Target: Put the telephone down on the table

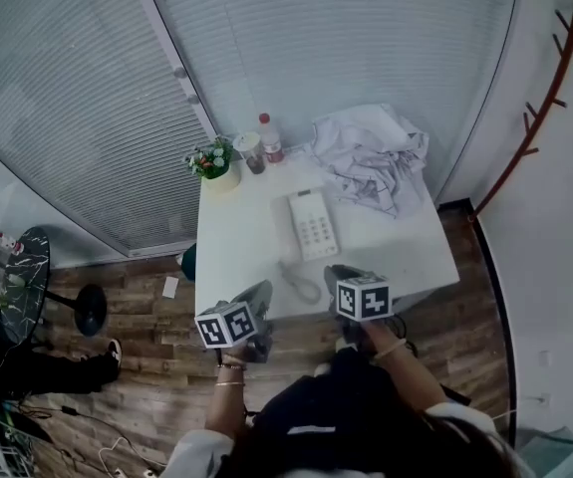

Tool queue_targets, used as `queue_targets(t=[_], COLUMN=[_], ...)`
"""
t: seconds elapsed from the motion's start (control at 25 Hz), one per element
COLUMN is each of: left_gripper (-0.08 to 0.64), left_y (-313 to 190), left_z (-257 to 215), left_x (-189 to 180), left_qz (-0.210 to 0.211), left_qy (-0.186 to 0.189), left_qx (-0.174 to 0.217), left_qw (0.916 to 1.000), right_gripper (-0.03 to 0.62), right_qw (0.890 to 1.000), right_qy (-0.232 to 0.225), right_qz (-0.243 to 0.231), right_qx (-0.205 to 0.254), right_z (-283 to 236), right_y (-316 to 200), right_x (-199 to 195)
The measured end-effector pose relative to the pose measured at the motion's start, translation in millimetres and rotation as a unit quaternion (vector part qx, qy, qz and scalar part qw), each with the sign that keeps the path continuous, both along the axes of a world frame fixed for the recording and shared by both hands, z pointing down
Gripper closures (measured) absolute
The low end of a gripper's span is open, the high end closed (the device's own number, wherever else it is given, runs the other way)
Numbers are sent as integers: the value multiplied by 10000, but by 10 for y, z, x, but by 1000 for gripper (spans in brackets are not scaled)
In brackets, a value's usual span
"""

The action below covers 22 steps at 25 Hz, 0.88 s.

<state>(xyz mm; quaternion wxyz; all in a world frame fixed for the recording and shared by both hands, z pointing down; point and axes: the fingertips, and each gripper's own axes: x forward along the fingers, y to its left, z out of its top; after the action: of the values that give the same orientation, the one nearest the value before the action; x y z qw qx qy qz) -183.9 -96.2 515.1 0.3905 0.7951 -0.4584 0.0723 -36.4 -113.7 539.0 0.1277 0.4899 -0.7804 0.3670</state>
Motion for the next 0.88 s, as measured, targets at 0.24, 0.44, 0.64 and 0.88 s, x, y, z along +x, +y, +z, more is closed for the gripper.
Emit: queue_targets(t=[0.24, 0.44, 0.64, 0.88], left_gripper=[561, 561, 561, 561], left_y=[189, 372, 494, 553], left_z=[-140, -169, -210, -372], left_x=[-34, -110, -72, -25], left_qz=[244, 189, 27, -129], left_qy=[208, 293, 776, 895], left_qx=[178, 224, 155, 302], left_qw=[9993, 9991, 9969, 9954], right_gripper=[594, 594, 595, 597], right_qw=[9988, 9977, 9957, 9920], right_qy=[328, 417, 416, 331], right_qz=[143, 278, 237, 155], right_qx=[319, 456, 788, 1209], right_z=[-163, -274, -406, -608], right_y=[216, 417, 554, 639], right_x=[-56, -60, -43, 7])
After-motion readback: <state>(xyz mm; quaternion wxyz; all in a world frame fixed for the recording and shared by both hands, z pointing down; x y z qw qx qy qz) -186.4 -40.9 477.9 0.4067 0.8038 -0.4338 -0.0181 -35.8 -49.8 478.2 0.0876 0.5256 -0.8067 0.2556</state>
